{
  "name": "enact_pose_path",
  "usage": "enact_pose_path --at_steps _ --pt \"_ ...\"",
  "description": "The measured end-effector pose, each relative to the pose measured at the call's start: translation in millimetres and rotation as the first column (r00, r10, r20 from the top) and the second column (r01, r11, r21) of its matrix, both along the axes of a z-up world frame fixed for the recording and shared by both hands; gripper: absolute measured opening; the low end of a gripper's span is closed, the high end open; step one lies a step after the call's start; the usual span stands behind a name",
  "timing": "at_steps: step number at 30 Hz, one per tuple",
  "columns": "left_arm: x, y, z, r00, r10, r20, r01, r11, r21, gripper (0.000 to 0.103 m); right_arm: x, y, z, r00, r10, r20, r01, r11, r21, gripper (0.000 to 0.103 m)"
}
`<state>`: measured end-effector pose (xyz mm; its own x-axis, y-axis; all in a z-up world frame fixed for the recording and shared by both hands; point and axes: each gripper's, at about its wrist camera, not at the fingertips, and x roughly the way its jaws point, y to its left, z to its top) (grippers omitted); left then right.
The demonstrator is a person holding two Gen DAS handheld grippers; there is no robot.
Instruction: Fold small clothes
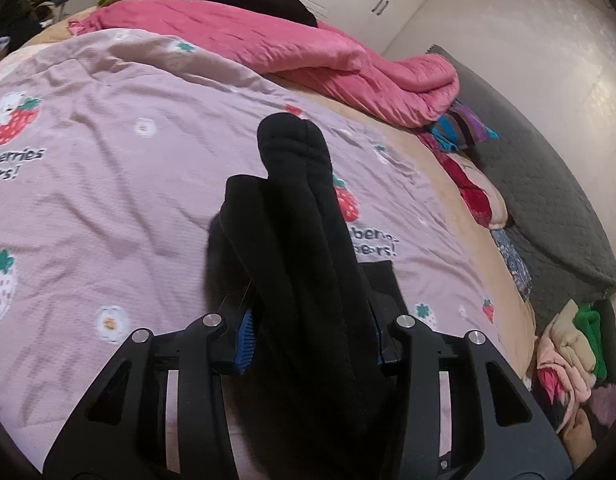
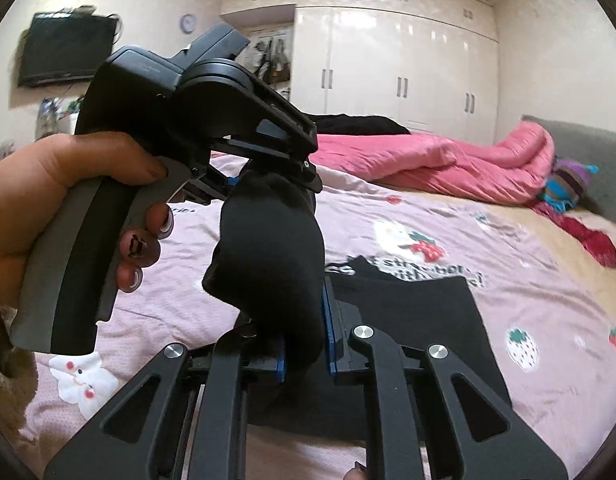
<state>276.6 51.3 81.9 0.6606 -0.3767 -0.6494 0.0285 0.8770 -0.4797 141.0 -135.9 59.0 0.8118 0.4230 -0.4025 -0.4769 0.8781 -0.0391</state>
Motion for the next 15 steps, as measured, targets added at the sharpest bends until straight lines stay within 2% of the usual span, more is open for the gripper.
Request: enact_pose_path --at_steps 10,15 --pt "20.0 -49.0 -8.5 0.996 -0.078 -0.034 0.079 0.997 0.017 0.034 10.2 -32.4 -11.2 0.995 -0.073 -0.072 0.077 0.996 0.045 0.012" --pt "34.3 -72.7 -18.5 0.991 -0.112 -0.067 0.113 0.993 0.026 0.034 18.5 -52.2 -21.7 0.982 -0.112 -0.15 0.125 0.989 0.077 0.012"
